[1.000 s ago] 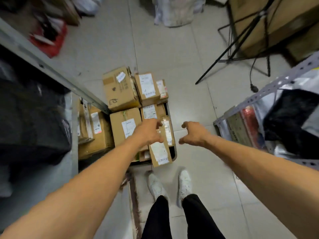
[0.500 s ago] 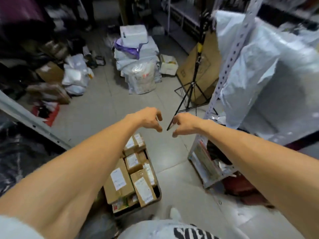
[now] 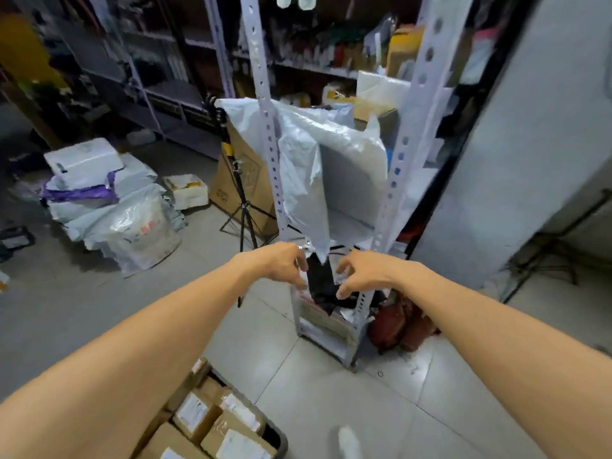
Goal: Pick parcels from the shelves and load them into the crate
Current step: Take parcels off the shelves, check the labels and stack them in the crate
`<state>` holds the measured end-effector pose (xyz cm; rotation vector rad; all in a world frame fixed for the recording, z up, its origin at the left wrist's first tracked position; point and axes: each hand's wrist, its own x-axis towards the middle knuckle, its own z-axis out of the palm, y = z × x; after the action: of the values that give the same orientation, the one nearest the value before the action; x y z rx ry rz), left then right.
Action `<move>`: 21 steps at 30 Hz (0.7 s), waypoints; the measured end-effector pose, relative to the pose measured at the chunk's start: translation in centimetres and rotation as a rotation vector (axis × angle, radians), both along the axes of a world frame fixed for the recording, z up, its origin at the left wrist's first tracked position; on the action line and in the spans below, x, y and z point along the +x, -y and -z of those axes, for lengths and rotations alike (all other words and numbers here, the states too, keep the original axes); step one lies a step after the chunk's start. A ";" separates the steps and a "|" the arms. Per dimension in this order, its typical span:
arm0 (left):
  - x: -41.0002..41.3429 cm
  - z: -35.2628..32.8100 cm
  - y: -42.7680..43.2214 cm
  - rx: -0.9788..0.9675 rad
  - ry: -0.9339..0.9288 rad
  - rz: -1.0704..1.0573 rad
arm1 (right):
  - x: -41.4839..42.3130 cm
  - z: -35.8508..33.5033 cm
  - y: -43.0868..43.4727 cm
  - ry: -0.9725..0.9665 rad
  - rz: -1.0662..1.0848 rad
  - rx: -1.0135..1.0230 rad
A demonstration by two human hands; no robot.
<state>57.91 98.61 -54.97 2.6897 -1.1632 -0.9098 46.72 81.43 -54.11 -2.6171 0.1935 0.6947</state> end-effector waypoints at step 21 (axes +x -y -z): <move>-23.5 -3.7 39.4 -0.210 0.002 0.821 | -37.9 -2.6 24.8 -0.048 1.175 -0.269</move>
<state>34.44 59.22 -51.23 2.0184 -2.2702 -0.7678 8.83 56.67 -51.53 -2.1296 1.7256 0.2845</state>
